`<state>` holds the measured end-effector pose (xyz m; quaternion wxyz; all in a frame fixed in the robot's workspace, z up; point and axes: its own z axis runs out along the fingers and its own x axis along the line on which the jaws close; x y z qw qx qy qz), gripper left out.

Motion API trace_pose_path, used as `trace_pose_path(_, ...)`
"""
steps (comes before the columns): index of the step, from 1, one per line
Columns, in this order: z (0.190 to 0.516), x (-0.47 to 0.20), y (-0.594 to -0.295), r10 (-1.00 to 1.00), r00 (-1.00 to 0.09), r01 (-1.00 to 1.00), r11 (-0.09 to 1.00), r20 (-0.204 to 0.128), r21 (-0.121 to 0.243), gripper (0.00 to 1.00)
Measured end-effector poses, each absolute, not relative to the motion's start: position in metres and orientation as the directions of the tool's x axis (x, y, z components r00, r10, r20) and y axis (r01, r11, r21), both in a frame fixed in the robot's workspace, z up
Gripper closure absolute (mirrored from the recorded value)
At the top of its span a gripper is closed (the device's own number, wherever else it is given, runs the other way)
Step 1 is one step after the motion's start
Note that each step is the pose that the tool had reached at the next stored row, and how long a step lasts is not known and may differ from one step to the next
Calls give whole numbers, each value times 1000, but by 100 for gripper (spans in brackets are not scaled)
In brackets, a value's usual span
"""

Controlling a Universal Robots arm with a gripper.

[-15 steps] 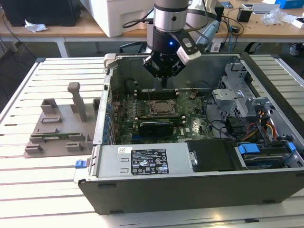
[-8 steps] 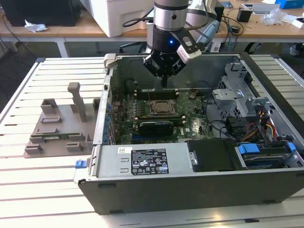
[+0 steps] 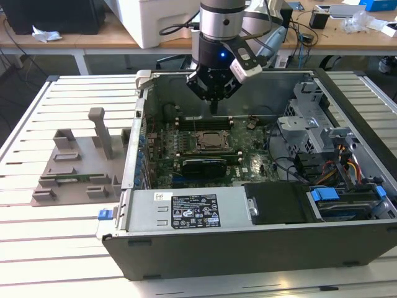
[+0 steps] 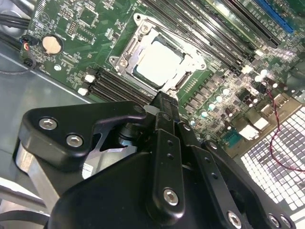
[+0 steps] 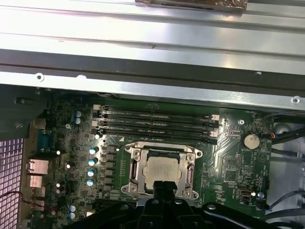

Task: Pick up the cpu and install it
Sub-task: 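Install the first cpu locking lever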

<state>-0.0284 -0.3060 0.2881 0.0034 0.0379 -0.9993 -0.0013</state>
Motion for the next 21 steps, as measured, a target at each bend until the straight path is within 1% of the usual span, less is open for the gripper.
trace_pose_path(7, 288, -65, -306, -76, -997, -76, 997, 6, 3, 89)
trace_pose_path(21, 288, -88, -306, -76, -997, -76, 997, 6, 3, 89)
